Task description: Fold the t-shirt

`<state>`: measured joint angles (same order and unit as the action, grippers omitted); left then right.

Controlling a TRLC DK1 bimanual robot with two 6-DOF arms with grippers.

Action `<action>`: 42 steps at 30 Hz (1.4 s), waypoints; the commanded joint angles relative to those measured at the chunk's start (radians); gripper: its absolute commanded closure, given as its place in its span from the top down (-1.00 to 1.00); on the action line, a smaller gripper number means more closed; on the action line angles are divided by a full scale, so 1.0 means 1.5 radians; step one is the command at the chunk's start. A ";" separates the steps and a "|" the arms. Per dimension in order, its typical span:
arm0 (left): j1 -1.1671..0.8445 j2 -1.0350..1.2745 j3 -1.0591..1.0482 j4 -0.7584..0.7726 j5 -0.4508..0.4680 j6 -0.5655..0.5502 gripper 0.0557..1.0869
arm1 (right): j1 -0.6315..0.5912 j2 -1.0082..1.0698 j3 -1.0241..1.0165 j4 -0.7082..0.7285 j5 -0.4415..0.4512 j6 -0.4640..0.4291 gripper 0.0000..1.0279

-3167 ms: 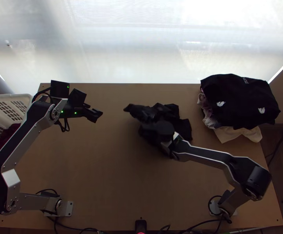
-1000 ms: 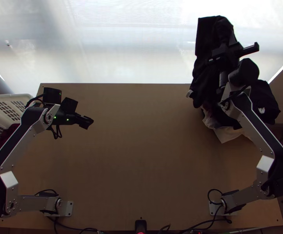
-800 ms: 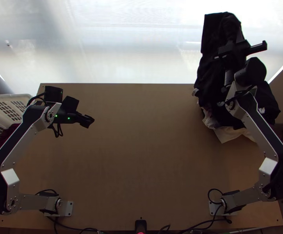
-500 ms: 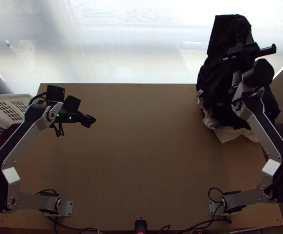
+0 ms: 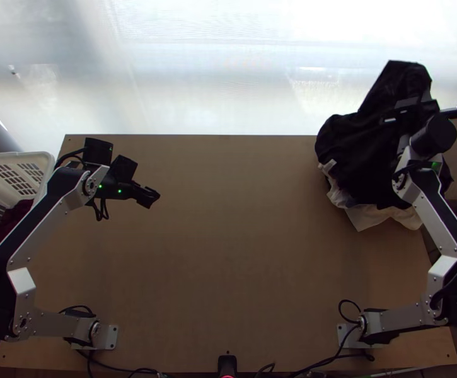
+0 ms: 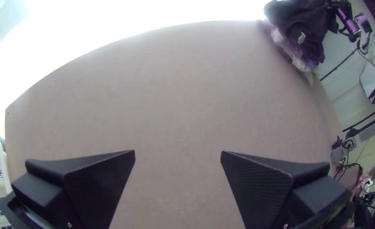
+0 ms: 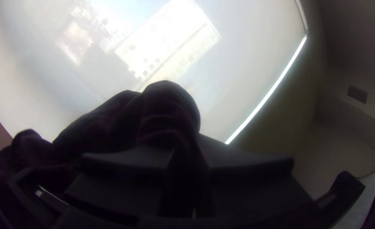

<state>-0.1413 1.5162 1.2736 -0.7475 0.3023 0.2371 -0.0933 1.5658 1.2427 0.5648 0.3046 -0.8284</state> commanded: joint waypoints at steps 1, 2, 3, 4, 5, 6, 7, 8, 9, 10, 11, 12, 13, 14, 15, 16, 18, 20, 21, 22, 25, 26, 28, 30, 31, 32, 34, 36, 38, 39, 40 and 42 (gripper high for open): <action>-0.016 0.012 0.007 -0.001 -0.012 0.004 0.91 | -0.110 0.036 -0.055 0.013 -0.019 0.041 -0.95; -0.018 0.013 0.009 -0.001 -0.013 0.004 0.91 | -0.124 0.044 -0.053 0.014 -0.022 0.045 -0.95; -0.020 0.015 0.010 -0.001 -0.013 0.005 0.91 | -0.136 0.053 -0.051 0.015 -0.025 0.048 -0.95; -0.023 0.016 0.010 -0.001 -0.014 0.005 0.91 | -0.148 0.061 -0.049 0.015 -0.027 0.052 -0.95; -0.026 0.017 0.011 -0.001 -0.014 0.005 0.91 | -0.161 0.068 -0.049 0.015 -0.031 0.055 -0.95; -0.028 0.019 0.011 -0.001 -0.015 0.005 0.91 | -0.170 0.074 -0.049 0.016 -0.036 0.058 -0.95; -0.032 0.021 0.012 -0.001 -0.016 0.006 0.91 | -0.181 0.082 -0.047 0.017 -0.039 0.063 -0.95; -0.033 0.023 0.013 -0.001 -0.016 0.006 0.91 | -0.191 0.091 -0.044 0.018 -0.040 0.069 -0.95; -0.034 0.025 0.014 -0.001 -0.016 0.006 0.91 | -0.203 0.101 -0.040 0.021 -0.040 0.074 -0.95; -0.035 0.026 0.016 -0.001 -0.016 0.006 0.91 | -0.214 0.109 -0.033 0.022 -0.040 0.080 -0.95; -0.035 0.027 0.018 -0.001 -0.016 0.007 0.91 | -0.224 0.116 -0.027 0.022 -0.040 0.087 -0.95; -0.036 0.028 0.019 -0.002 -0.016 0.007 0.91 | -0.234 0.123 -0.020 0.022 -0.040 0.095 -0.94; -0.036 0.030 0.022 -0.004 -0.016 0.008 0.91 | -0.241 0.130 -0.014 0.022 -0.040 0.096 -0.94; -0.037 0.032 0.025 -0.007 -0.017 0.009 0.91 | -0.248 0.135 -0.011 0.022 -0.040 0.097 -0.95; -0.039 0.034 0.026 -0.007 -0.017 0.009 0.91 | -0.251 0.139 -0.012 0.022 -0.040 0.097 -0.94; -0.040 0.035 0.027 -0.008 -0.017 0.010 0.91 | -0.254 0.142 -0.013 0.021 -0.040 0.097 -0.93; -0.043 0.038 0.028 -0.008 -0.018 0.010 0.91 | -0.256 0.150 -0.021 0.022 -0.039 0.097 -0.89; -0.045 0.039 0.028 -0.008 -0.020 0.010 0.91 | -0.256 0.155 -0.031 0.021 -0.039 0.096 -0.81; -0.046 0.039 0.028 -0.009 -0.020 0.010 0.91 | -0.256 0.159 -0.034 0.021 -0.039 0.093 -0.73; -0.046 0.039 0.028 -0.010 -0.020 0.010 0.91 | -0.256 0.162 -0.039 0.021 -0.039 0.092 -0.65; -0.046 0.038 0.028 -0.016 -0.024 0.016 0.91 | -0.255 0.166 -0.058 0.019 -0.039 0.090 -0.44; -0.045 0.037 0.028 -0.017 -0.025 0.017 0.91 | -0.255 0.166 -0.063 0.018 -0.039 0.090 -0.33; -0.045 0.035 0.028 -0.019 -0.027 0.017 0.91 | -0.255 0.170 -0.072 0.014 -0.038 0.087 0.08; -0.045 0.034 0.027 -0.022 -0.028 0.020 0.91 | -0.255 0.173 -0.083 0.010 -0.038 0.080 0.66; -0.045 0.034 0.027 -0.024 -0.028 0.021 0.91 | -0.256 0.173 -0.089 0.009 -0.038 0.079 0.94; -0.046 0.034 0.027 -0.024 -0.028 0.021 0.91 | -0.258 0.173 -0.094 0.007 -0.038 0.076 0.93; -0.046 0.033 0.028 -0.024 -0.028 0.021 0.91 | -0.264 0.171 -0.106 0.003 -0.038 0.076 0.93; -0.048 0.033 0.028 -0.024 -0.029 0.022 0.91 | -0.273 0.170 -0.118 0.002 -0.038 0.075 0.93; -0.049 0.032 0.028 -0.025 -0.030 0.022 0.91 | -0.284 0.168 -0.123 -0.001 -0.038 0.075 0.93; -0.049 0.031 0.028 -0.026 -0.030 0.022 0.91 | -0.289 0.166 -0.125 -0.004 -0.038 0.076 0.93; -0.049 0.030 0.028 -0.029 -0.030 0.024 0.91 | -0.292 0.162 -0.127 -0.014 -0.038 0.077 0.93; -0.050 0.029 0.028 -0.031 -0.031 0.026 0.91 | -0.296 0.154 -0.131 -0.021 -0.039 0.079 0.93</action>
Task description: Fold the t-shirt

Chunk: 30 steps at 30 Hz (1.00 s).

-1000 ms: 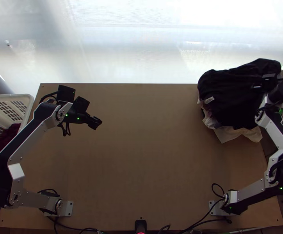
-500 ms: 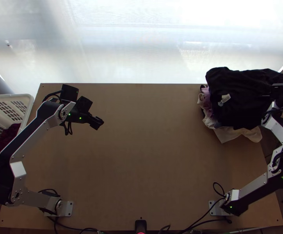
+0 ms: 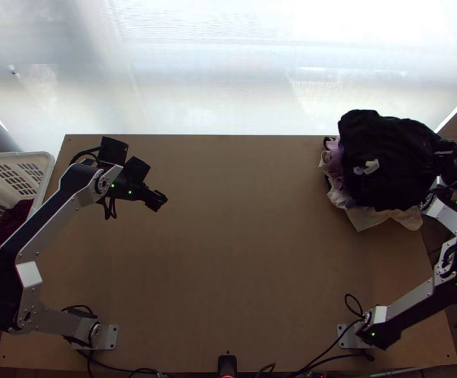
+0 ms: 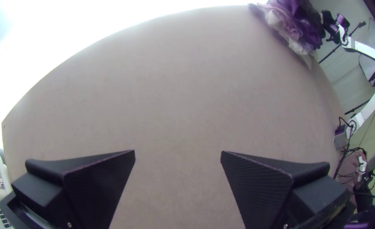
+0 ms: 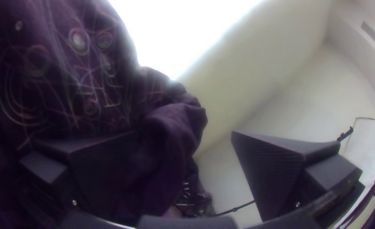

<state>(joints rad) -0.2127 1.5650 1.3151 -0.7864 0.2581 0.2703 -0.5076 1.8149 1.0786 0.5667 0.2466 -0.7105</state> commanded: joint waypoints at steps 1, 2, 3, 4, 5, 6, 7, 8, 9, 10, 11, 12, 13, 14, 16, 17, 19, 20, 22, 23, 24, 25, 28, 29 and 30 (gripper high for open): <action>-0.003 -0.004 0.001 -0.005 -0.002 0.004 0.91 | -0.022 -0.016 -0.024 -0.023 -0.001 0.000 0.93; -0.003 -0.005 0.002 -0.005 -0.002 0.004 0.91 | -0.023 -0.021 -0.025 -0.024 -0.001 0.001 0.93; -0.002 -0.005 0.003 -0.005 -0.003 0.004 0.91 | -0.023 -0.025 -0.026 -0.024 -0.001 0.001 0.93; -0.002 -0.006 0.004 -0.005 -0.003 0.005 0.91 | -0.023 -0.030 -0.026 -0.024 -0.001 0.002 0.93; -0.002 -0.007 0.004 -0.006 -0.004 0.005 0.91 | -0.022 -0.036 -0.026 -0.024 -0.001 0.004 0.93; -0.002 -0.008 0.004 -0.008 -0.004 0.004 0.91 | -0.019 -0.039 -0.026 -0.024 -0.001 0.007 0.93; -0.002 -0.009 0.004 -0.010 -0.005 0.005 0.91 | -0.013 -0.042 -0.026 -0.025 -0.001 0.007 0.93; -0.002 -0.011 0.003 -0.011 -0.005 0.006 0.91 | -0.009 -0.045 -0.027 -0.025 -0.001 0.007 0.93; -0.002 -0.013 0.003 -0.012 -0.005 0.006 0.91 | -0.004 -0.048 -0.027 -0.025 -0.001 0.008 0.93; -0.002 -0.016 0.003 -0.014 -0.006 0.006 0.91 | 0.000 -0.052 -0.027 -0.026 -0.001 0.009 0.93; -0.002 -0.019 0.003 -0.015 -0.006 0.006 0.91 | 0.005 -0.055 -0.027 -0.027 -0.001 0.009 0.93; -0.002 -0.022 0.003 -0.017 -0.006 0.006 0.91 | 0.008 -0.059 -0.026 -0.030 -0.001 0.011 0.93; -0.001 -0.025 0.003 -0.020 -0.007 0.006 0.91 | 0.011 -0.064 -0.026 -0.031 -0.001 0.013 0.93; -0.001 -0.027 0.002 -0.022 -0.008 0.008 0.91 | 0.013 -0.069 -0.026 -0.032 -0.001 0.014 0.93; 0.001 -0.033 0.001 -0.026 -0.014 0.012 0.91 | 0.017 -0.081 -0.026 -0.035 -0.001 0.021 0.93; 0.001 -0.037 0.000 -0.028 -0.015 0.012 0.91 | 0.017 -0.085 -0.025 -0.038 -0.001 0.022 0.93; 0.001 -0.044 -0.001 -0.031 -0.017 0.013 0.91 | 0.017 -0.096 -0.022 -0.043 -0.001 0.031 0.93; 0.001 -0.048 -0.001 -0.031 -0.018 0.013 0.91 | 0.015 -0.103 -0.021 -0.044 -0.001 0.035 0.93; 0.001 -0.053 -0.002 -0.035 -0.020 0.013 0.91 | 0.013 -0.123 -0.023 -0.047 -0.001 0.048 0.93; 0.001 -0.057 -0.005 -0.035 -0.021 0.013 0.91 | 0.013 -0.132 -0.025 -0.052 -0.001 0.053 0.93; 0.001 -0.060 -0.009 -0.035 -0.021 0.014 0.91 | 0.013 -0.143 -0.029 -0.057 -0.001 0.058 0.93; 0.001 -0.062 -0.011 -0.035 -0.021 0.015 0.91 | 0.013 -0.152 -0.033 -0.063 -0.001 0.065 0.93; 0.001 -0.069 -0.015 -0.037 -0.021 0.017 0.91 | 0.017 -0.185 -0.037 -0.110 -0.004 0.102 0.93; 0.000 -0.071 -0.016 -0.037 -0.022 0.017 0.91 | 0.021 -0.196 -0.038 -0.127 -0.006 0.116 0.93; 0.000 -0.072 -0.016 -0.038 -0.022 0.017 0.91 | 0.024 -0.208 -0.038 -0.146 -0.011 0.131 0.93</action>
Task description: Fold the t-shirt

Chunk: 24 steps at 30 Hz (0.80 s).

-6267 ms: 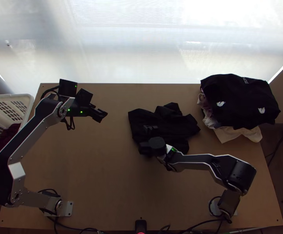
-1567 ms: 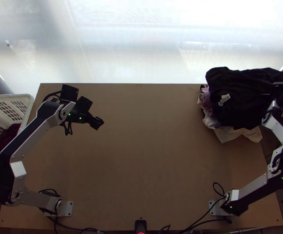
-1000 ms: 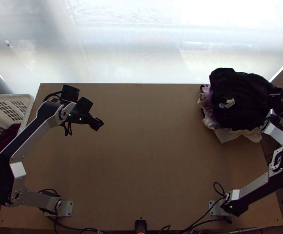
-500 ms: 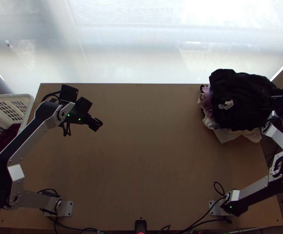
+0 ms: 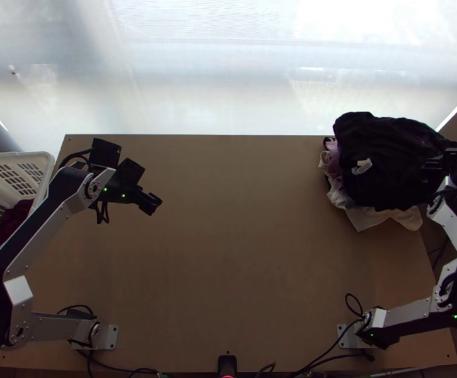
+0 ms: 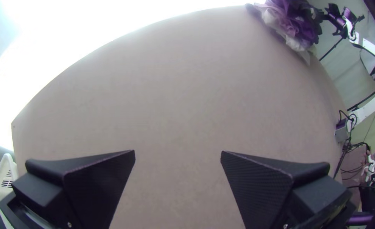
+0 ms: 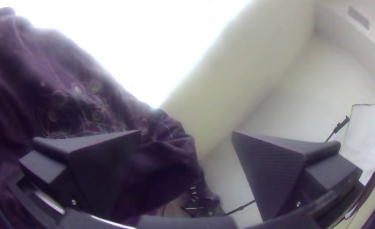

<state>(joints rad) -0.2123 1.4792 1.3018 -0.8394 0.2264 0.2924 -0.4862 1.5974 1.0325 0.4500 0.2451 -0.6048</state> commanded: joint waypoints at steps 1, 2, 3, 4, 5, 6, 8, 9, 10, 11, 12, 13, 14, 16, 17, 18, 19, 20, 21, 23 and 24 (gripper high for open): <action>-0.001 -0.017 -0.007 -0.004 -0.001 0.002 0.91 | 0.013 -0.074 -0.005 -0.090 -0.020 0.077 0.93; 0.000 -0.018 -0.008 -0.005 -0.001 0.002 0.91 | 0.017 -0.084 -0.002 -0.108 -0.024 0.089 0.93; 0.000 -0.019 -0.009 -0.005 -0.002 0.003 0.91 | 0.026 -0.092 0.001 -0.124 -0.026 0.096 0.89; 0.000 -0.022 -0.010 -0.006 -0.003 0.003 0.91 | 0.033 -0.098 0.005 -0.137 -0.032 0.105 0.86; 0.000 -0.024 -0.012 -0.007 -0.004 0.003 0.91 | 0.038 -0.102 0.011 -0.153 -0.035 0.116 0.82; 0.001 -0.027 -0.014 -0.007 -0.004 0.003 0.91 | 0.045 -0.103 0.020 -0.166 -0.039 0.126 0.76; 0.002 -0.032 -0.020 -0.007 -0.005 0.004 0.91 | 0.060 -0.098 0.043 -0.182 -0.041 0.141 0.68; 0.002 -0.034 -0.024 -0.007 -0.006 0.006 0.91 | 0.071 -0.091 0.057 -0.187 -0.041 0.146 0.67; 0.003 -0.035 -0.027 -0.007 -0.006 0.007 0.91 | 0.080 -0.085 0.072 -0.190 -0.041 0.148 0.60; 0.006 -0.037 -0.030 -0.007 -0.007 0.009 0.91 | 0.088 -0.078 0.086 -0.190 -0.041 0.154 0.51; 0.008 -0.039 -0.032 -0.007 -0.009 0.010 0.91 | 0.096 -0.071 0.103 -0.193 -0.041 0.166 0.41; 0.009 -0.041 -0.034 -0.008 -0.010 0.010 0.91 | 0.103 -0.064 0.122 -0.202 -0.041 0.177 0.37; 0.010 -0.043 -0.034 -0.011 -0.011 0.011 0.91 | 0.108 -0.057 0.141 -0.215 -0.041 0.188 0.37; 0.011 -0.050 -0.035 -0.014 -0.013 0.012 0.91 | 0.111 -0.047 0.169 -0.233 -0.040 0.211 0.37; 0.013 -0.052 -0.035 -0.018 -0.013 0.013 0.91 | 0.111 -0.046 0.175 -0.239 -0.038 0.217 0.37; 0.014 -0.055 -0.035 -0.020 -0.014 0.016 0.91 | 0.111 -0.046 0.178 -0.244 -0.038 0.222 0.37; 0.016 -0.060 -0.035 -0.023 -0.014 0.019 0.91 | 0.109 -0.049 0.177 -0.249 -0.038 0.228 0.37; 0.021 -0.064 -0.035 -0.024 -0.015 0.020 0.91 | 0.107 -0.050 0.176 -0.253 -0.039 0.232 0.37; 0.025 -0.067 -0.035 -0.026 -0.015 0.021 0.91 | 0.107 -0.052 0.176 -0.255 -0.040 0.233 0.37; 0.033 -0.070 -0.036 -0.029 -0.015 0.023 0.91 | 0.108 -0.046 0.181 -0.256 -0.042 0.232 0.32; 0.035 -0.071 -0.037 -0.030 -0.015 0.022 0.91 | 0.109 -0.041 0.188 -0.254 -0.049 0.231 0.20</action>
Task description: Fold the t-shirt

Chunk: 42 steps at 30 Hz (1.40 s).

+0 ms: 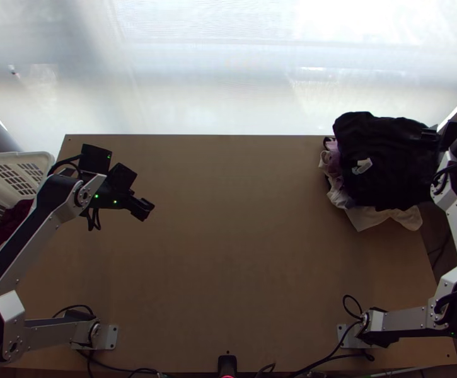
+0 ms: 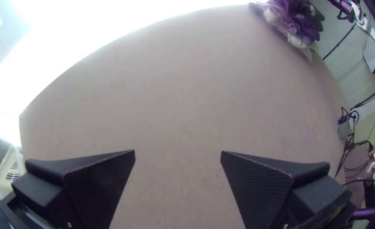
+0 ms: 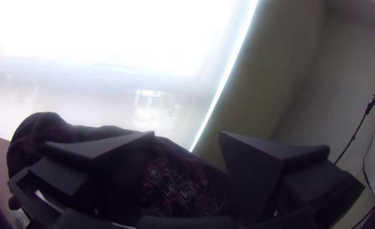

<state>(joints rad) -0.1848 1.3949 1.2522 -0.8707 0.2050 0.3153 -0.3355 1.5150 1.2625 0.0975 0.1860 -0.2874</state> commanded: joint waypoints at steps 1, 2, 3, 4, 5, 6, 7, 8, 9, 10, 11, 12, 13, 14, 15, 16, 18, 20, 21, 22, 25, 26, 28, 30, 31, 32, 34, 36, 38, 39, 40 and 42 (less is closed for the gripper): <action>0.019 -0.016 -0.005 -0.010 -0.001 0.007 0.91 | 0.009 0.022 0.043 -0.012 -0.014 0.022 0.01; 0.019 -0.017 -0.007 -0.010 -0.001 0.007 0.91 | 0.009 0.031 0.051 0.000 -0.016 0.022 -0.19; 0.019 -0.019 -0.010 -0.010 -0.001 0.007 0.91 | 0.009 0.044 0.061 0.014 -0.021 0.025 -0.42; 0.019 -0.021 -0.014 -0.010 -0.001 0.006 0.91 | 0.009 0.061 0.077 0.020 -0.024 0.030 -0.63; 0.019 -0.022 -0.018 -0.010 -0.001 0.006 0.91 | 0.008 0.077 0.095 0.021 -0.025 0.039 -0.81; 0.019 -0.024 -0.022 -0.010 -0.001 0.006 0.91 | 0.008 0.093 0.111 0.019 -0.027 0.048 -0.95; 0.020 -0.027 -0.027 -0.010 -0.002 0.007 0.91 | 0.008 0.106 0.126 0.013 -0.036 0.062 -0.95; 0.021 -0.031 -0.031 -0.010 -0.002 0.007 0.91 | 0.010 0.116 0.138 0.007 -0.051 0.073 -0.95; 0.022 -0.035 -0.035 -0.010 -0.003 0.007 0.91 | 0.011 0.127 0.152 -0.003 -0.069 0.090 -0.95; 0.022 -0.038 -0.038 -0.010 -0.004 0.007 0.91 | 0.012 0.138 0.168 -0.018 -0.087 0.118 -0.95; 0.022 -0.040 -0.041 -0.010 -0.004 0.007 0.91 | 0.011 0.153 0.186 -0.037 -0.113 0.152 -0.95; 0.022 -0.042 -0.043 -0.010 -0.004 0.007 0.91 | 0.008 0.169 0.211 -0.069 -0.146 0.198 -0.95; 0.022 -0.044 -0.045 -0.010 -0.004 0.007 0.91 | 0.002 0.192 0.243 -0.111 -0.190 0.241 -0.95; 0.022 -0.046 -0.046 -0.010 -0.005 0.007 0.91 | -0.005 0.211 0.273 -0.150 -0.222 0.279 -0.95; 0.024 -0.048 -0.047 -0.010 -0.006 0.007 0.91 | -0.007 0.225 0.289 -0.167 -0.233 0.305 -0.95; 0.026 -0.049 -0.048 -0.010 -0.007 0.007 0.91 | -0.007 0.235 0.297 -0.173 -0.242 0.317 -0.95; 0.029 -0.052 -0.049 -0.010 -0.007 0.007 0.91 | -0.004 0.242 0.296 -0.174 -0.244 0.323 -0.95; 0.033 -0.053 -0.049 -0.010 -0.007 0.007 0.91 | 0.001 0.253 0.298 -0.182 -0.244 0.323 -0.95; 0.034 -0.053 -0.049 -0.010 -0.007 0.007 0.91 | 0.002 0.261 0.301 -0.189 -0.248 0.323 -0.95; 0.034 -0.053 -0.049 -0.010 -0.007 0.007 0.91 | 0.003 0.267 0.303 -0.198 -0.253 0.323 -0.95; 0.035 -0.052 -0.049 -0.007 -0.007 0.006 0.91 | 0.008 0.280 0.305 -0.221 -0.265 0.323 -0.95; 0.035 -0.052 -0.049 -0.006 -0.007 0.006 0.91 | 0.010 0.285 0.308 -0.236 -0.271 0.323 -0.95; 0.035 -0.052 -0.049 -0.006 -0.007 0.006 0.91 | 0.016 0.292 0.308 -0.258 -0.274 0.320 -0.95; 0.036 -0.052 -0.049 -0.004 -0.007 0.006 0.91 | 0.019 0.297 0.304 -0.266 -0.274 0.317 -0.95; 0.036 -0.052 -0.050 -0.004 -0.007 0.006 0.91 | 0.019 0.301 0.305 -0.270 -0.274 0.317 -0.95; 0.038 -0.051 -0.050 -0.003 -0.007 0.007 0.91 | 0.019 0.308 0.309 -0.275 -0.274 0.317 -0.95; 0.040 -0.050 -0.050 -0.002 -0.008 0.008 0.91 | 0.022 0.325 0.327 -0.291 -0.274 0.317 -0.95; 0.041 -0.048 -0.050 -0.001 -0.008 0.008 0.91 | 0.027 0.351 0.361 -0.322 -0.274 0.317 -0.95; 0.041 -0.045 -0.050 0.001 -0.008 0.009 0.91 | 0.033 0.380 0.398 -0.362 -0.273 0.316 -0.95; 0.040 -0.044 -0.050 0.003 -0.008 0.009 0.91 | 0.036 0.387 0.408 -0.375 -0.273 0.314 -0.95; 0.040 -0.042 -0.050 0.005 -0.007 0.009 0.91 | 0.038 0.389 0.409 -0.376 -0.273 0.314 -0.95; 0.040 -0.040 -0.050 0.006 -0.007 0.009 0.91 | 0.040 0.391 0.408 -0.378 -0.272 0.307 -0.95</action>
<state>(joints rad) -0.1261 1.3243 1.1767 -0.8726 0.1936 0.3256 -0.2935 2.0422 1.8114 -0.3981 -0.2214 0.1860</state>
